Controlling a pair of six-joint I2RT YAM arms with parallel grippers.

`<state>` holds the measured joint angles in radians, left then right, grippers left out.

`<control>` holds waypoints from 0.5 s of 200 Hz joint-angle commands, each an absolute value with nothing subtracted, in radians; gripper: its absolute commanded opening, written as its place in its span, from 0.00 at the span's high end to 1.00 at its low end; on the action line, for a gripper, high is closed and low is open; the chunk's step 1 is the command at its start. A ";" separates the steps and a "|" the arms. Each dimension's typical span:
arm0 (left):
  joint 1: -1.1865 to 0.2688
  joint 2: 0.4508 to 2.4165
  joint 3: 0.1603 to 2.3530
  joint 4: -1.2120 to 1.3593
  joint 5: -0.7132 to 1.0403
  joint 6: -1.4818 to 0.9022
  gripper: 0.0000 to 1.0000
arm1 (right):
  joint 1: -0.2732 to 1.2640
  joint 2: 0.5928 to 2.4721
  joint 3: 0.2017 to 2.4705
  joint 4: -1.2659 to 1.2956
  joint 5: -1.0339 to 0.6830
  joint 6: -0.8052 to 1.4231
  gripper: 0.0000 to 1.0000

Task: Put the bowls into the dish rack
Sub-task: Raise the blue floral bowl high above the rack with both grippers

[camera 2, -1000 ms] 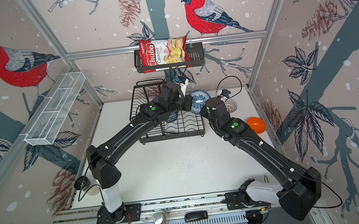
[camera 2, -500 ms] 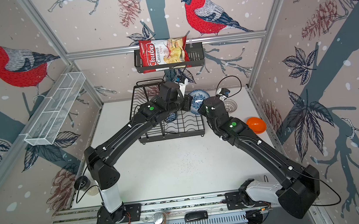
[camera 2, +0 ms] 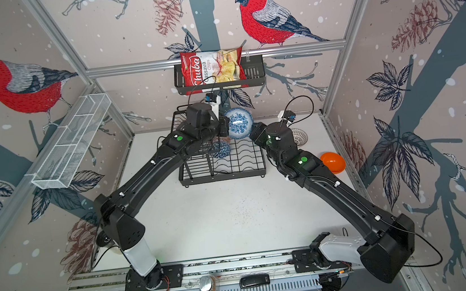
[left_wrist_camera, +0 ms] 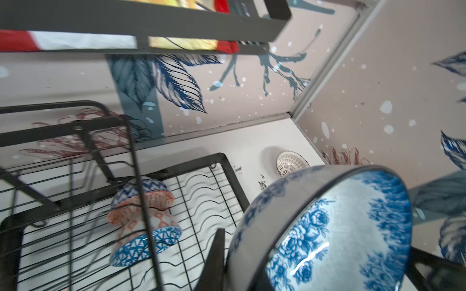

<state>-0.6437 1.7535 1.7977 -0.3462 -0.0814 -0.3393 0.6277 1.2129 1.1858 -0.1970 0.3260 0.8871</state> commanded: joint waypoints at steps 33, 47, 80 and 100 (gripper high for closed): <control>-0.564 1.568 1.490 0.168 -0.184 -0.390 1.00 | 0.629 1.234 1.296 -0.127 0.218 0.959 0.00; -0.563 1.538 1.424 0.289 -0.226 -0.361 1.00 | 0.632 1.239 1.314 -0.070 0.179 1.014 0.00; -0.558 1.535 1.396 0.416 -0.303 -0.312 1.00 | 0.649 1.296 1.378 0.059 0.108 1.144 0.00; -0.558 1.532 1.356 0.523 -0.365 -0.286 1.00 | 0.680 1.354 1.465 0.086 0.105 1.193 0.00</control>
